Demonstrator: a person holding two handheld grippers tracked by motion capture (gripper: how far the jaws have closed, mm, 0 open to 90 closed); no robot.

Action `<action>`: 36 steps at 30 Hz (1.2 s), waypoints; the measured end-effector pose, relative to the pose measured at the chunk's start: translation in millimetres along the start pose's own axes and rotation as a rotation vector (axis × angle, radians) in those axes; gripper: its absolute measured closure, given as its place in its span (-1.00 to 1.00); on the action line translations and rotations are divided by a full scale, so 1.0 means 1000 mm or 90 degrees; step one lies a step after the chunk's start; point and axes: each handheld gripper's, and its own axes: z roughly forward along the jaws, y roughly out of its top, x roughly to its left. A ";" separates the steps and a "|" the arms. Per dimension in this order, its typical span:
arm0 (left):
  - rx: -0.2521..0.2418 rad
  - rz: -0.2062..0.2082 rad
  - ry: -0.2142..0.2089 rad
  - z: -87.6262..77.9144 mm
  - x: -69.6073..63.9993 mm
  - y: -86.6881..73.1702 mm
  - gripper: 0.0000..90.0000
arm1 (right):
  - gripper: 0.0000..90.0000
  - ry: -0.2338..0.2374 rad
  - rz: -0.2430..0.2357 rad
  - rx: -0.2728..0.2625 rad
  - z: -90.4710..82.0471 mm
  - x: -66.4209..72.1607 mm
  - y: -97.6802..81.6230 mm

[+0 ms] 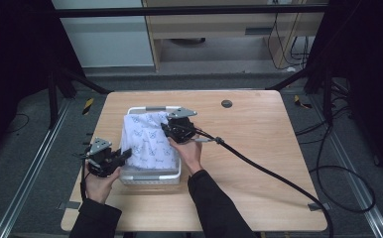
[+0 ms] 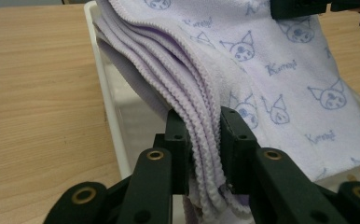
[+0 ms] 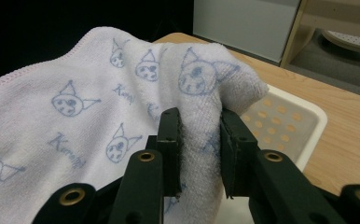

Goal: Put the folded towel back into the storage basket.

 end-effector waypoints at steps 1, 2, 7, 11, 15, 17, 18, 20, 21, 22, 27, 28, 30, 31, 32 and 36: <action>0.001 0.000 0.001 0.001 0.000 -0.001 0.65 | 0.60 0.000 0.000 0.000 0.000 0.000 0.000; 0.007 0.001 0.000 0.004 -0.001 -0.002 0.65 | 0.60 -0.003 -0.002 0.004 0.001 0.000 -0.002; 0.019 0.003 0.001 0.009 -0.003 -0.004 0.65 | 0.59 -0.008 -0.005 0.014 0.005 0.000 -0.005; 0.031 0.005 0.003 0.012 -0.001 -0.006 0.65 | 0.58 -0.012 -0.012 0.023 0.009 -0.001 -0.010; 0.035 0.003 0.006 0.015 0.000 -0.007 0.64 | 0.57 -0.016 -0.012 0.029 0.012 0.000 -0.012; 0.038 0.001 0.007 0.016 0.000 -0.008 0.63 | 0.56 -0.018 -0.013 0.032 0.012 0.000 -0.013; 0.040 0.002 0.008 0.017 0.000 -0.008 0.63 | 0.56 -0.018 -0.016 0.034 0.013 0.000 -0.013; 0.047 0.002 0.018 0.018 0.000 -0.008 0.57 | 0.50 -0.022 -0.021 0.038 0.014 0.000 -0.014; 0.047 0.002 0.018 0.018 0.000 -0.008 0.53 | 0.45 -0.023 -0.025 0.043 0.015 -0.001 -0.015; 0.050 0.004 0.026 0.018 0.000 -0.008 0.52 | 0.38 -0.024 -0.024 0.051 0.015 -0.002 -0.015; 0.030 0.006 0.037 0.013 -0.002 -0.005 0.33 | 0.26 -0.033 -0.039 0.040 0.012 -0.003 -0.014; 0.027 0.007 0.036 0.012 -0.003 -0.005 0.31 | 0.25 -0.034 -0.039 0.037 0.010 -0.003 -0.013; 0.023 0.009 0.036 0.011 -0.004 -0.004 0.29 | 0.24 -0.034 -0.039 0.032 0.007 -0.003 -0.012; 0.022 0.011 0.036 0.010 -0.005 -0.004 0.29 | 0.23 -0.034 -0.042 0.028 0.005 -0.003 -0.011; 0.019 0.013 0.036 0.009 -0.005 -0.003 0.29 | 0.22 -0.035 -0.044 0.024 0.004 -0.003 -0.011; -0.002 0.018 0.033 0.001 -0.007 0.001 0.27 | 0.13 -0.034 -0.043 0.016 -0.004 -0.004 -0.008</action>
